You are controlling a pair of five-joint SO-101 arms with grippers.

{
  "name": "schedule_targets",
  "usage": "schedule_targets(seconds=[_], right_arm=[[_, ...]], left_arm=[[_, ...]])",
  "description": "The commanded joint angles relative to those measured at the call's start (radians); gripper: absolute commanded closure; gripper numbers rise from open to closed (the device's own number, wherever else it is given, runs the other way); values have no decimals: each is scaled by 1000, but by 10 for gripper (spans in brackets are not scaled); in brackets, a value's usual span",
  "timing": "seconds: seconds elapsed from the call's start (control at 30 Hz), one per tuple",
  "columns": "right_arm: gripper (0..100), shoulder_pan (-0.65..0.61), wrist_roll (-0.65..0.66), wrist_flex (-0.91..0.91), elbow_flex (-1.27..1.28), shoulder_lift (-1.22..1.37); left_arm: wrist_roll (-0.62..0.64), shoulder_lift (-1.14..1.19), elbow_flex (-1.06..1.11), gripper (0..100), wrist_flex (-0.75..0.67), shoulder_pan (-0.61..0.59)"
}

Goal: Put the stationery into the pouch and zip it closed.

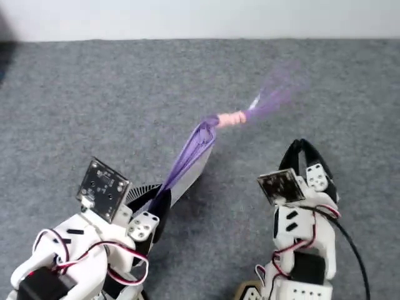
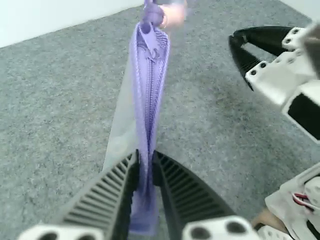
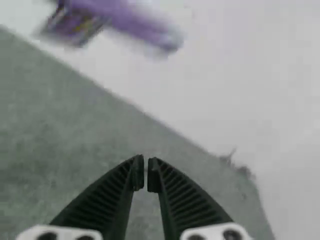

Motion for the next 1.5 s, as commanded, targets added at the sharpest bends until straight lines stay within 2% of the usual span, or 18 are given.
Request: schedule_targets(seconds=[0.0,0.07,0.17,0.3,0.47,0.6,0.93,1.07,1.2,1.3,1.47], right_arm=[[991,-18,-17,-10,-21,-19],[991,-39,-20,-10,-23,-19],[991,-56,-23,-8,-17,-19],[991,-48,-61,108,-26,-21],[991,2,-216,303,-80,-21],[991,59,-331,458,-143,-21],[991,229,-502,756,-258,-21],[991,282,-506,799,-282,-21],[991,325,-506,803,-316,-21],[991,358,-523,820,-351,-21],[991,372,-559,992,-414,-21]], left_arm=[[6,2,-7,988,-21,0],[5,2,-7,970,-26,0],[11,2,-5,867,-23,-8],[78,6,-2,759,-21,-44],[109,3,-5,753,-25,-117],[158,3,-10,753,-18,-129],[282,8,-163,754,-25,-132],[264,11,-154,754,-40,-285],[144,3,-116,754,-69,-440],[112,3,-111,754,-74,-532],[80,3,-62,754,-68,-694]])
